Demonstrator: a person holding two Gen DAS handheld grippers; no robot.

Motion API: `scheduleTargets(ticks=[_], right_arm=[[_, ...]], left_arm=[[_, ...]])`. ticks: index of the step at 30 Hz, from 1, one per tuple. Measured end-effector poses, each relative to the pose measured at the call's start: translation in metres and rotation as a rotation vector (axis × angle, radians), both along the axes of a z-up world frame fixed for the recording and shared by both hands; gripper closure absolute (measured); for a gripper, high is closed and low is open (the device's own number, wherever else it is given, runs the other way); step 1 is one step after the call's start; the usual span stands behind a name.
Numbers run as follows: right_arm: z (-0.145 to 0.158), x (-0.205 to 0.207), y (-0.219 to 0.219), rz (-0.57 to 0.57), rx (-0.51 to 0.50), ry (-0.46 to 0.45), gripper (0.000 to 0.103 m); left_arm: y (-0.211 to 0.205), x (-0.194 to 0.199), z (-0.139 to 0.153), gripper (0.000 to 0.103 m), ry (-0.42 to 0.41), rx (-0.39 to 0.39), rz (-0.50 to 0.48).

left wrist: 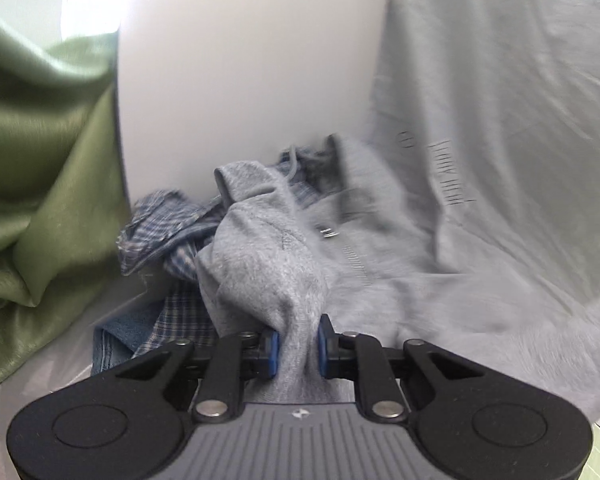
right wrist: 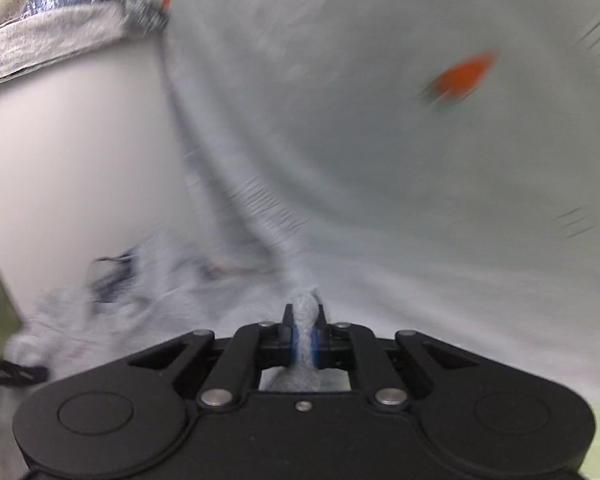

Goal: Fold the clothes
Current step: 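Reach both grippers into the pile toward the grey zip hoodie, then grasp the grey hoodie with both grippers and lift it onto the open mat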

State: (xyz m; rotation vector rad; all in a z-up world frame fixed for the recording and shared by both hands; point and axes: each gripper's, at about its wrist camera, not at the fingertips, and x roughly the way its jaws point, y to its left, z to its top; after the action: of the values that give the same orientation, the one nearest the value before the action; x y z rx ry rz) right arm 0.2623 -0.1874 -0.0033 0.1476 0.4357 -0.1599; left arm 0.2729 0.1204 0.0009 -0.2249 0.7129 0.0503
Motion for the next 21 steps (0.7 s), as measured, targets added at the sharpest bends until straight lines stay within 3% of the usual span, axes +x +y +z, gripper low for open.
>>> scheduleTargets(ticks=[5, 9, 12, 13, 18, 21], right_arm=[[0.021, -0.078, -0.051, -0.158, 0.073, -0.017, 0.096], [0.01, -0.1, -0.073, -0.213, 0.087, 0.09, 0.095], [-0.004, -0.098, -0.078, -0.21, 0.094, 0.173, 0.077], [-0.007, -0.093, -0.077, -0.199, 0.108, 0.177, 0.067], [-0.021, -0.046, -0.061, -0.084, 0.183, 0.19, 0.053], [-0.028, 0.0, -0.044, 0.009, 0.214, 0.2, 0.046]], left_arm=[[-0.008, -0.025, 0.01, 0.084, -0.008, -0.031, -0.021], [-0.008, -0.036, 0.007, 0.082, 0.011, -0.034, -0.015], [-0.004, -0.033, 0.005, 0.077, 0.019, -0.034, -0.013], [-0.002, -0.031, 0.004, 0.075, 0.017, -0.037, -0.011], [0.016, -0.018, -0.007, 0.038, 0.017, -0.088, 0.028], [0.03, -0.005, -0.014, 0.028, 0.001, -0.153, 0.058]])
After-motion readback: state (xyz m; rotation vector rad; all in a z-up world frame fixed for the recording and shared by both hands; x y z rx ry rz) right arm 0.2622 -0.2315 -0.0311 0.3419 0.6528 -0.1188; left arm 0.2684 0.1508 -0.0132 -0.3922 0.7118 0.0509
